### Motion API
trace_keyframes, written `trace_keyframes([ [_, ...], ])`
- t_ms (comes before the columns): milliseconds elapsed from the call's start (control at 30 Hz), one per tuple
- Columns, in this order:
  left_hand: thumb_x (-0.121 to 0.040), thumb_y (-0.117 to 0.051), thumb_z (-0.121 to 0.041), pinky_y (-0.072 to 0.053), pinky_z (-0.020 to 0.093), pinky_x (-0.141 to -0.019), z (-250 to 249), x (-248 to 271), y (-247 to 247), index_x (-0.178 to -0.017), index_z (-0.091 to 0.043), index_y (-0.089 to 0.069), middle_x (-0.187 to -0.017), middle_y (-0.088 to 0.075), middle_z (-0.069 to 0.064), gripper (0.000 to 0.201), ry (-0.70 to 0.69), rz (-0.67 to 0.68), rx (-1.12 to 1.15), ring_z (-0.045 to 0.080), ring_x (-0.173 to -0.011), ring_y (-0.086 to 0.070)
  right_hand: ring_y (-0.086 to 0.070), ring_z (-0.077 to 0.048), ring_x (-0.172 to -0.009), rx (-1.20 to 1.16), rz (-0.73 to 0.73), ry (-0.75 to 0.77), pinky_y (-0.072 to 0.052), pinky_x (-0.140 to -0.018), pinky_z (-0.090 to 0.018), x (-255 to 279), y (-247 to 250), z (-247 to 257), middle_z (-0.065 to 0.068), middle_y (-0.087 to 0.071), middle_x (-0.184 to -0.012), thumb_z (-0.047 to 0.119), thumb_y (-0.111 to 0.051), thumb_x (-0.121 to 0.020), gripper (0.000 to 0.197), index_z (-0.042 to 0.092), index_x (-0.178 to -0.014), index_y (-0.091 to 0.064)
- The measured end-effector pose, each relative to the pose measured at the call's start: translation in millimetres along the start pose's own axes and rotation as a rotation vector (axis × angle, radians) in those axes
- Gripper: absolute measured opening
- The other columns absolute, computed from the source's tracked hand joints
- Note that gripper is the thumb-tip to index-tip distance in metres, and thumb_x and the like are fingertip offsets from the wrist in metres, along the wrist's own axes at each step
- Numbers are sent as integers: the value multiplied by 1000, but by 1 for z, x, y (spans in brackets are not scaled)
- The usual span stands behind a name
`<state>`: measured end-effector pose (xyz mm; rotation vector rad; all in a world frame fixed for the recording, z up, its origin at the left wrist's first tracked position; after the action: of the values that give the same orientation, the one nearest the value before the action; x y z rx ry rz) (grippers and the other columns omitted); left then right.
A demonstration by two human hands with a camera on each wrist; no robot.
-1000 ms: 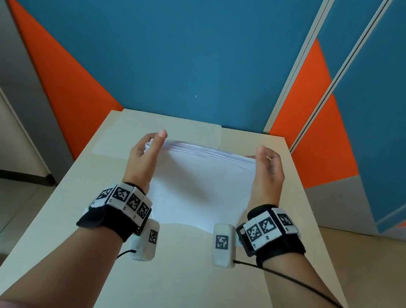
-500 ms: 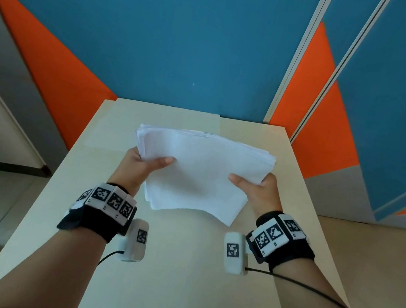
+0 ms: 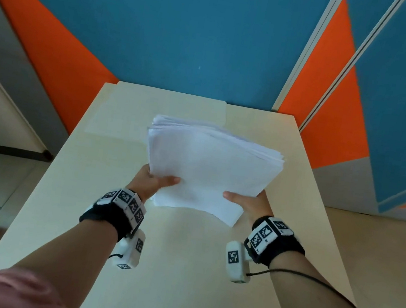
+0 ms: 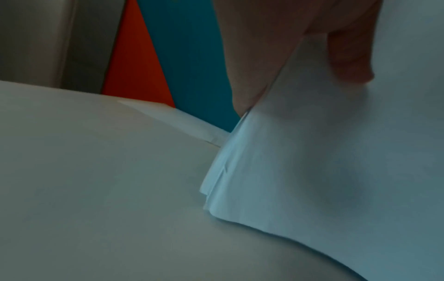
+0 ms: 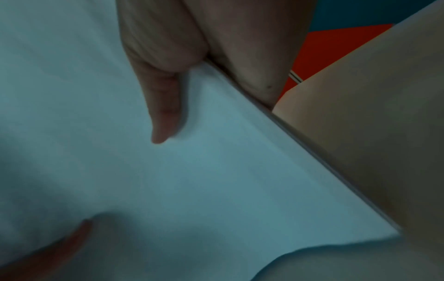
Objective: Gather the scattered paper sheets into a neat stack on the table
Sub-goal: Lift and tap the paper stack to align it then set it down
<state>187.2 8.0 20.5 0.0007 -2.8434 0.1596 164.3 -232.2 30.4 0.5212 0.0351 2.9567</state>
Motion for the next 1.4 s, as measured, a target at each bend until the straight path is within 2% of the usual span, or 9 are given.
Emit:
trace_keyframes([
  [133,-66,-78,-16,-49,40,-89,-7,-4,-1,-80,-21,-62,-87,-66,2,21,-52,-63,-54,27,-92,-61,-62,-21,-102,11,-44,-42,-46,-91,-31,-10,-5,-6,-4,-65,-106,14,-82,-66,53,9,-111,-55],
  [267,-82,-66,-7,-49,30,-74,-10,-2,7,-74,-14,-61,-78,-63,3,12,-65,-150,-11,22,-75,-60,-61,-15,-86,128,16,10,-50,-84,-23,-8,2,2,3,-64,-88,11,-77,-72,27,9,-92,-59],
  [433,-79,-69,-14,-47,40,-96,4,-5,26,-125,-3,-54,-122,-63,13,50,10,-198,365,30,-113,-58,-68,-22,-84,-103,62,75,-54,-82,-36,-9,19,8,-3,-74,-82,47,-89,-38,53,14,-75,-72],
  [533,-75,-70,-26,-39,49,-107,14,-6,13,-136,-5,-46,-137,-55,15,69,29,-92,518,30,-125,-53,-70,-22,-93,-505,190,53,-56,-84,-37,-10,11,14,-7,-75,-95,33,-92,-40,61,8,-91,-68],
  [700,-45,-87,-48,-53,34,-94,19,2,-21,-124,-3,-57,-126,-64,10,95,90,119,535,21,-118,-61,-68,-27,-99,-256,51,39,-53,-89,-36,8,-21,29,-11,-71,-110,21,-83,-61,41,10,-98,-69],
  [933,-54,-82,-22,-41,42,-105,-14,0,86,-138,-19,-39,-140,-50,3,95,-136,-151,255,23,-124,-51,-58,2,-77,10,18,264,-46,-74,-16,16,15,82,18,-62,-82,3,-71,-77,32,19,-101,-58],
  [1067,-39,-90,-30,-55,31,-85,-36,6,63,-118,-13,-59,-112,-71,3,86,-130,76,-8,23,-110,-65,-60,-14,-91,164,107,177,-43,-93,-31,12,12,69,8,-63,-91,2,-73,-74,33,21,-98,-60],
  [1167,-43,-85,-27,-57,26,-68,-41,14,53,-91,-12,-69,-80,-76,-5,52,-174,-95,60,21,-87,-71,-61,-8,-79,171,103,183,-51,-72,-21,14,1,63,8,-63,-84,1,-69,-78,26,26,-79,-60],
  [1400,-78,-68,1,-54,15,-70,-51,19,41,-93,-19,-66,-78,-75,-18,25,-348,-149,27,-4,-76,-69,-61,-2,-75,35,-28,288,-49,-69,-16,10,-1,60,11,-64,-80,1,-69,-78,27,26,-75,-60],
])
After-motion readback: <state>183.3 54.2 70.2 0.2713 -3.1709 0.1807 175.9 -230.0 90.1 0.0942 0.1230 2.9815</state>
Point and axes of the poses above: each hand's wrist, its own x-axis away from the middle knuckle, its own y-axis out of the back of the hand, z = x × y, the point moved 6 cm from there along -x, towards the middle knuckle
